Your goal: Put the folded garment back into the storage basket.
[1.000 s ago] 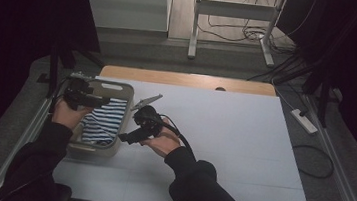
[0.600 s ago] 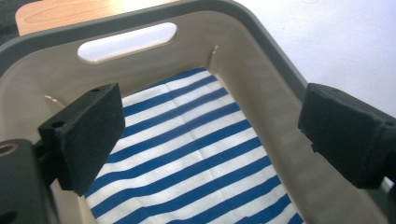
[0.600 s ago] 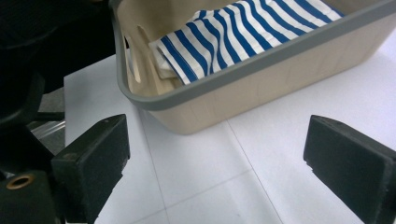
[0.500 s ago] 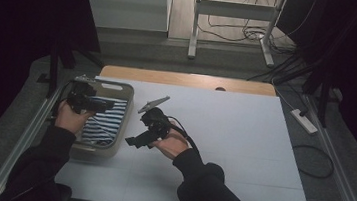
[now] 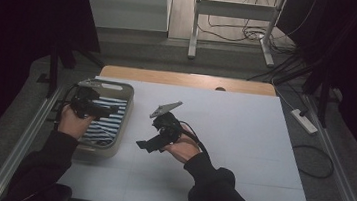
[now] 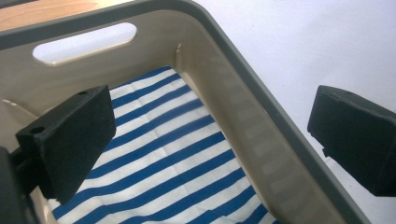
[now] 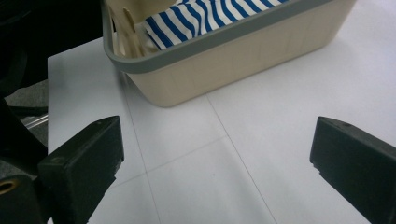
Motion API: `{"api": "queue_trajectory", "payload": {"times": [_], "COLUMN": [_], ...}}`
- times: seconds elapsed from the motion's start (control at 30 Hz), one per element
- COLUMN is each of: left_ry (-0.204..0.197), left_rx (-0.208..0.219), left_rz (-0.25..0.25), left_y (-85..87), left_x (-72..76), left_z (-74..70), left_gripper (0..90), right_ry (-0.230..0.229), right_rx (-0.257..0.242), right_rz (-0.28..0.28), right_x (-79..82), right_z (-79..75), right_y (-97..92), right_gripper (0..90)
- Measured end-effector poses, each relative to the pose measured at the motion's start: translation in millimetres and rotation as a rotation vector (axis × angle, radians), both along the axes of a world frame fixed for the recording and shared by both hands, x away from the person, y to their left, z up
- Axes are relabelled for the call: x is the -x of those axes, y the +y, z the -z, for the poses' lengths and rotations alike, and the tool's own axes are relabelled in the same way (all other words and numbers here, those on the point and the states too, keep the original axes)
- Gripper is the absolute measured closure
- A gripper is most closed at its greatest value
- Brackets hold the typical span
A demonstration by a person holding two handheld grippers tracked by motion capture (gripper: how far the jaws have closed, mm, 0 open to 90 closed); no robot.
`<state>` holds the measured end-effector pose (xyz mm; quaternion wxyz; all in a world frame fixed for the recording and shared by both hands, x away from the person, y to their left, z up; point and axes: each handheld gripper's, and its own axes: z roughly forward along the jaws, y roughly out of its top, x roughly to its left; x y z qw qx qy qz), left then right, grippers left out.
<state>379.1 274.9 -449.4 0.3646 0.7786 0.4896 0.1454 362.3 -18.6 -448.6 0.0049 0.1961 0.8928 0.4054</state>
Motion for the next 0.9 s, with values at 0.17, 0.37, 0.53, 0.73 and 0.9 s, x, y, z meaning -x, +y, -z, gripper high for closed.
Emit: {"api": "queue_trajectory", "payload": {"times": [0.17, 0.37, 0.53, 0.73, 0.9], "left_ry": [0.000, -0.007, -0.021, -0.042, -0.060], "left_rx": [-0.009, -0.032, -0.039, -0.033, -0.032], "left_rz": [0.007, 0.019, 0.025, 0.040, 0.051], "left_y": [-4.3, -8.6, -11.4, -12.5, -12.6], "left_x": [3.4, 7.5, 11.4, 16.0, 20.2], "left_z": [0.6, 1.4, 2.4, 3.2, 1.7], "left_gripper": [0.6, 0.1, 0.0, 0.0, 0.0], "right_ry": [-0.006, -0.003, -0.003, -0.027, -0.030], "right_rx": [-0.023, -0.033, -0.020, -0.004, -0.016], "right_rz": [0.014, 0.018, 0.025, 0.041, 0.046], "right_x": [-0.5, -0.4, 0.5, 3.1, 4.7], "right_z": [-1.7, -1.9, -0.8, -1.6, -2.1], "right_y": [-7.7, -13.2, -16.5, -17.4, -21.2], "right_gripper": [1.3, 0.3, 0.0, 0.0, 0.0]}}
